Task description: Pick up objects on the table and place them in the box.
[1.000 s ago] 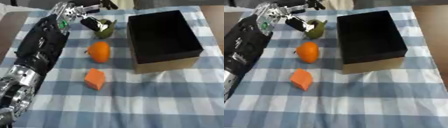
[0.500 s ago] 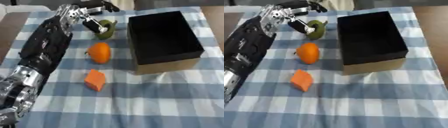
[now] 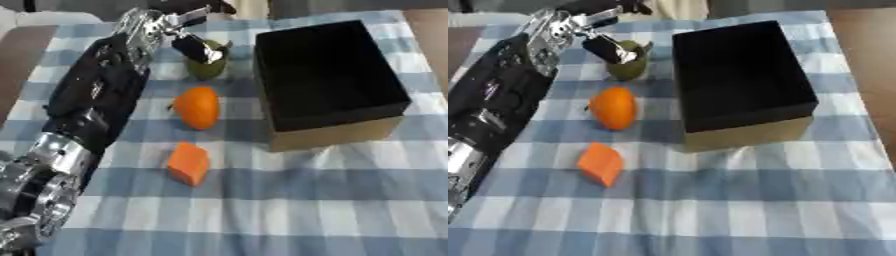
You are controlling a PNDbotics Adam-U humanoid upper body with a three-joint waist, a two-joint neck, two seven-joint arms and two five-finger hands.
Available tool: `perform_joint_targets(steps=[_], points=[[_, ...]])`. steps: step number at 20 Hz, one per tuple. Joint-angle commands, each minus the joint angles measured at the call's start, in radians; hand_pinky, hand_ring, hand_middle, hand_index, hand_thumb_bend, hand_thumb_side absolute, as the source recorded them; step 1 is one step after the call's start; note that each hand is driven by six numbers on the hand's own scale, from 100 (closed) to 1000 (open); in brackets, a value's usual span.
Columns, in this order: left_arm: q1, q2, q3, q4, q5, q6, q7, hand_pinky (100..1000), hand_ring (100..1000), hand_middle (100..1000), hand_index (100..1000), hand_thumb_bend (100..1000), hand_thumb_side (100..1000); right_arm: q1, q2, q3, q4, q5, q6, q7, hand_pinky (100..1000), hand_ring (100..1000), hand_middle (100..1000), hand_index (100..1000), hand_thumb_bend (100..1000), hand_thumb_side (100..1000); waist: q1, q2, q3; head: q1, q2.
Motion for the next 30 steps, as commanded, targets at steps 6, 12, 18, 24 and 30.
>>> perform_joint_targets(steps=[6, 12, 18, 24, 30], points=[[-0.037, 0.045, 0.022, -0.008, -0.071, 0.033, 0.035, 1000, 965, 908, 970, 333, 364, -0.016, -0.007, 0.002, -0.010, -0.002, 0.004, 0.007, 913, 1000, 419, 908, 100, 470, 0.013, 0.009, -0.011, 0.012, -0.026], [-0.044, 0.063, 0.034, -0.003, -0.092, 0.055, 0.036, 998, 966, 911, 972, 342, 356, -0.021, -0.001, 0.004, -0.010, 0.003, 0.004, 0.012, 914, 1000, 414, 908, 100, 470, 0.015, 0.022, -0.021, 0.024, -0.036], [-0.042, 0.072, 0.043, 0.006, -0.100, 0.068, 0.024, 1000, 969, 917, 975, 335, 376, -0.028, 0.004, 0.004, -0.010, 0.006, 0.008, 0.008, 916, 1000, 411, 908, 100, 470, 0.014, 0.034, -0.025, 0.053, -0.048], [-0.037, 0.077, 0.043, 0.016, -0.106, 0.082, -0.005, 1000, 971, 920, 979, 353, 405, -0.031, 0.009, 0.006, -0.010, 0.012, 0.010, 0.007, 917, 1000, 408, 908, 100, 470, 0.013, 0.044, -0.030, 0.055, -0.052], [-0.034, 0.083, 0.042, 0.025, -0.129, 0.101, -0.012, 1000, 973, 920, 980, 391, 425, -0.035, 0.014, 0.006, -0.010, 0.017, 0.016, 0.004, 918, 1000, 405, 909, 100, 470, 0.017, 0.052, -0.033, 0.057, -0.056]])
